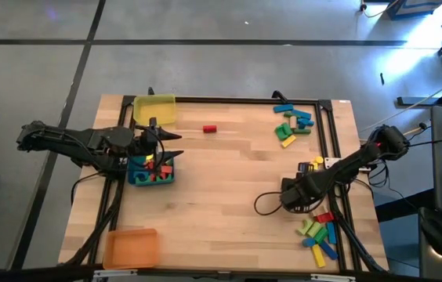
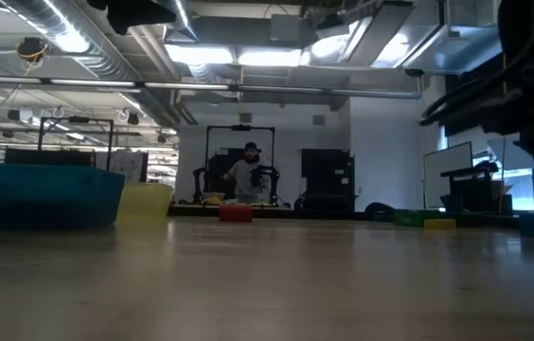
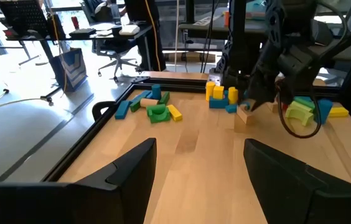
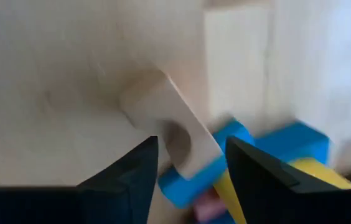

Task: Sort blocks by size
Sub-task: Put the brown arch block into the blue bin

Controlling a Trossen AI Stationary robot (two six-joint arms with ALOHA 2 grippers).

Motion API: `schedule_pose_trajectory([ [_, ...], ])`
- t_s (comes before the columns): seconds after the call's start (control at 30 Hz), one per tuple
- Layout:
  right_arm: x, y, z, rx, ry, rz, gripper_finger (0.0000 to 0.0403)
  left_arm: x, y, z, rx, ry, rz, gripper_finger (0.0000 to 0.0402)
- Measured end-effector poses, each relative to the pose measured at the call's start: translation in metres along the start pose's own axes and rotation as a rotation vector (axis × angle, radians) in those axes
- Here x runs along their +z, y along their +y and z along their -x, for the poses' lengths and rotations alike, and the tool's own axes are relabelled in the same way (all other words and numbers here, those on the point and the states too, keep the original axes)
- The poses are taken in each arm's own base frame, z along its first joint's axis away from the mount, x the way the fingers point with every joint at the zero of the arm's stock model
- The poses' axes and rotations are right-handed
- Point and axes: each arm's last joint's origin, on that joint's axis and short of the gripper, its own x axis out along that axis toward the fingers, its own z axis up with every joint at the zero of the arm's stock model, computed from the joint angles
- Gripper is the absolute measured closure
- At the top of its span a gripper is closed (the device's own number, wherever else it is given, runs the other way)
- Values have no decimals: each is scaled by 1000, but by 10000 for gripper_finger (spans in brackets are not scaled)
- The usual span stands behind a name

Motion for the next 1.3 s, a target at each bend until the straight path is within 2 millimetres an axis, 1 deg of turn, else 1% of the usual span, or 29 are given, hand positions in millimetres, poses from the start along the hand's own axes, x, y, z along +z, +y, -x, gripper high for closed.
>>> schedule_pose_trajectory([
  [0.3,-1,2,-19,22,-68,18,231,0,0,0,0,-1,1,174],
  [0.57,4,7,-22,76,-135,-31,237,0,0,0,0,-1,1,174],
  [0.67,6,8,-21,86,-166,-66,262,0,0,0,0,0,1,174],
  [0.83,13,11,-19,95,-252,-87,333,0,0,0,0,0,1,174],
  [0.87,15,12,-19,103,-268,-91,344,0,0,0,0,0,1,174],
  [0.97,20,14,-14,113,-324,-102,346,0,0,0,0,0,1,174],
  [1.03,26,16,-8,103,-382,-120,346,0,0,0,0,-2,1,174],
  [1.13,37,18,5,80,-501,-160,346,1,0,0,0,-6,3,174],
  [1.3,59,19,24,74,-729,-219,332,1,0,0,0,-6,3,174],
])
